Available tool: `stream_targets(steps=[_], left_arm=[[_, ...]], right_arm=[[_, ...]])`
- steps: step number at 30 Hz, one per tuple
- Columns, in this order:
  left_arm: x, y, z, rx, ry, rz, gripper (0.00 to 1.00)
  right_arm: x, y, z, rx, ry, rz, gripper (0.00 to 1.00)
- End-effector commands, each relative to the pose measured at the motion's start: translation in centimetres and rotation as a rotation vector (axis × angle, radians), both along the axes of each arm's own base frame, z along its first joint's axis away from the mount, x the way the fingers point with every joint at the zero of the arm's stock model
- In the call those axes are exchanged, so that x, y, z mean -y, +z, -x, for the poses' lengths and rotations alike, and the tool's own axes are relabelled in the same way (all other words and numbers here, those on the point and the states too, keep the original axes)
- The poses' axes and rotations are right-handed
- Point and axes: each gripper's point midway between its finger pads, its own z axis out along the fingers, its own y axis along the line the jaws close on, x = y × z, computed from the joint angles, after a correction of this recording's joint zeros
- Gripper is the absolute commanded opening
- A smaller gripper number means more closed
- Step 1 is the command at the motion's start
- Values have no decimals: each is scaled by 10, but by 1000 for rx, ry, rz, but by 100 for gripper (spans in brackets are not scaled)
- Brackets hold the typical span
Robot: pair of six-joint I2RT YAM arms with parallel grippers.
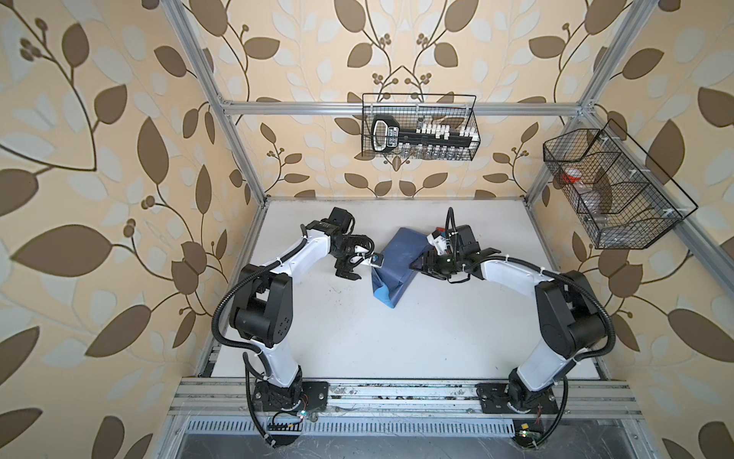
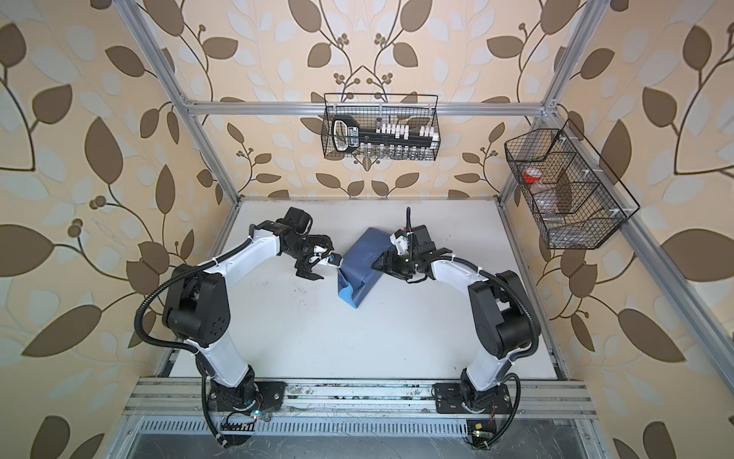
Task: Wrap a gift box in wrapping paper
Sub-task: Rotate the gift box at the top-center of the table, then fold the wrapping paper for the gift box.
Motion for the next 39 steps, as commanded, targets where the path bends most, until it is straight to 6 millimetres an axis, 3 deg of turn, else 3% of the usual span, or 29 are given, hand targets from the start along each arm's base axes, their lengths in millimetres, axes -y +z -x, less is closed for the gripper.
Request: stream_targets(steps=[1, 9, 14, 19, 23, 30, 39], left_arm=[[6, 1, -6, 56, -62, 11, 99], [19, -16, -14, 82, -105, 29, 99], [28, -19, -17, 55, -63, 75, 99], [35, -29, -17, 42, -16, 134, 97], [43, -29, -25, 34, 36, 172, 90], [41, -50, -32, 37, 78, 159, 81], [38, -67, -26, 27, 116, 170, 73]], right_arm=[[-11, 11, -29, 44, -11, -35, 66], [-29, 15, -75, 90, 74, -4, 63], [-40, 8, -79, 71, 146, -9, 61], [-17, 16, -62, 90, 114, 10, 58], [-4, 27, -31, 115, 108, 22, 55], [1, 2, 22, 113, 84, 62, 45], [0, -49, 34, 80, -8, 44, 24]])
